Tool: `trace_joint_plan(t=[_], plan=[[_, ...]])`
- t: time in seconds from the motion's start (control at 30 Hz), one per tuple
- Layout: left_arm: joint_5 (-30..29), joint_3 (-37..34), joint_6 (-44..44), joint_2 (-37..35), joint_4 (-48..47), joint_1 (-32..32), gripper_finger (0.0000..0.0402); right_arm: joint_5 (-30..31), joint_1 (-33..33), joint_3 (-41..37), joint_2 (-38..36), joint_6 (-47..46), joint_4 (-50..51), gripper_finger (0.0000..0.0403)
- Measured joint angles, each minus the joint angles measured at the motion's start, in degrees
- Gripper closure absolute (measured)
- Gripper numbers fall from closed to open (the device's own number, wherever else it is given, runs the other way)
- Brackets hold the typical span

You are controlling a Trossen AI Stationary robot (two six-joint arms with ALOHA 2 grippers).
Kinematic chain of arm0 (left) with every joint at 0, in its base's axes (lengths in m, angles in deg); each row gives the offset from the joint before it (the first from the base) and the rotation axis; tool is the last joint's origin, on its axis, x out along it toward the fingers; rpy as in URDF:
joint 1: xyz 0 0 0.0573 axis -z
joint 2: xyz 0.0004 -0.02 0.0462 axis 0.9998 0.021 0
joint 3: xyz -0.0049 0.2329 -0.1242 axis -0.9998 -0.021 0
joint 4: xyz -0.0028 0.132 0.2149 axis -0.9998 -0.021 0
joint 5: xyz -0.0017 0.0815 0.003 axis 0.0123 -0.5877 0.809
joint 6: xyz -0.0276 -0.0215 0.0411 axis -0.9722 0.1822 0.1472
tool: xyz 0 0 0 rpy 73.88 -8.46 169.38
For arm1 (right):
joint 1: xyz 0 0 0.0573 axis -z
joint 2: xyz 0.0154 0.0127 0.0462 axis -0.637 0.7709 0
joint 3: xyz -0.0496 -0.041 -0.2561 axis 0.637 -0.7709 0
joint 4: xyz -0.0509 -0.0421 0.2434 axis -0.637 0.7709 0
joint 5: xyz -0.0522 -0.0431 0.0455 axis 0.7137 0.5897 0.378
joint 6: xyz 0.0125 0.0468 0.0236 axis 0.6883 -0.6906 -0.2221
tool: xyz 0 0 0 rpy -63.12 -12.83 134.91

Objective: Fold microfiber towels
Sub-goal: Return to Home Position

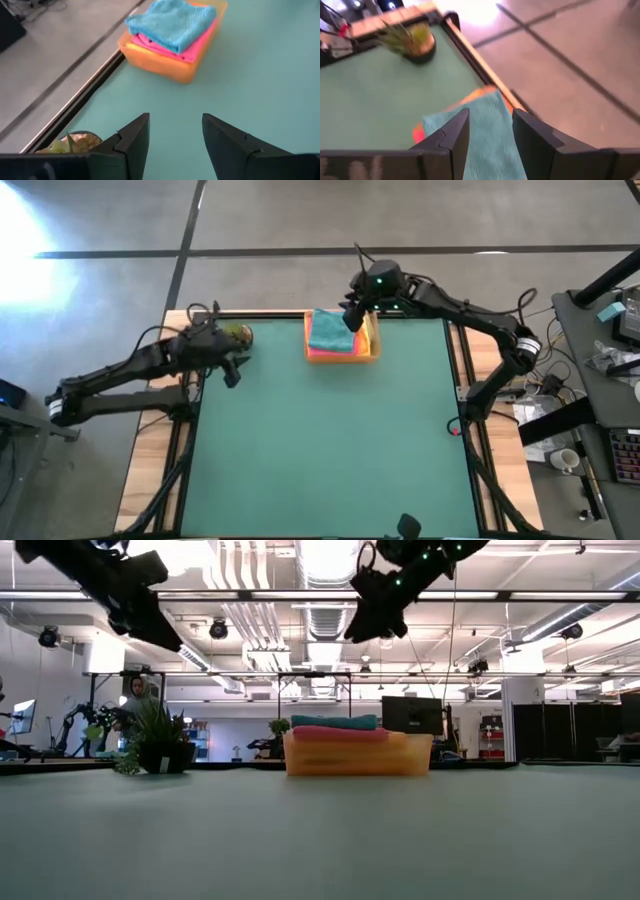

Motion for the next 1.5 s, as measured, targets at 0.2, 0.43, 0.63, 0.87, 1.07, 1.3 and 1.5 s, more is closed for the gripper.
trace_joint_plan(t=[0.2, 0.43, 0.63, 0.87, 1.07, 1.3, 1.5], plan=[[0.83, -6.66, -4.18, -8.25, 1.51, 0.0, 0.0248, 0.19, -0.31, 0.0, -0.11, 0.92, -3.64, 0.0264], [1.07, -12.19, -8.91, -18.62, 4.56, 0.0, 0.0345, 0.46, -0.31, -0.04, 0.74, 0.43, -3.8, 0.0264], [-0.26, -14.2, -8.97, -25.69, 6.29, -0.02, 0.0393, 0.48, -0.31, -0.04, 0.62, 0.22, -3.84, 0.0264], [-4.22, -21.41, -12.01, -31.84, 15.21, -0.02, 0.04, 0.48, -0.31, -0.04, 0.45, 0.1, -4.22, 0.0264], [-5.37, -29.46, -12.08, -35.78, 22.77, -0.04, 0.0401, 0.48, -0.31, -0.04, 0.45, 0.53, -4.24, 0.0264], [-6.99, -35.28, -12.01, -35.35, 27.32, -0.04, 0.0401, 0.59, -0.18, -0.04, -2.46, 4.21, -2.6, 0.0264], [-6.97, -38.11, -11.94, -33.97, 35.72, -0.11, 0.0401, 0.57, -0.18, -0.09, -9.33, 6.46, 4.41, 0.0264]])
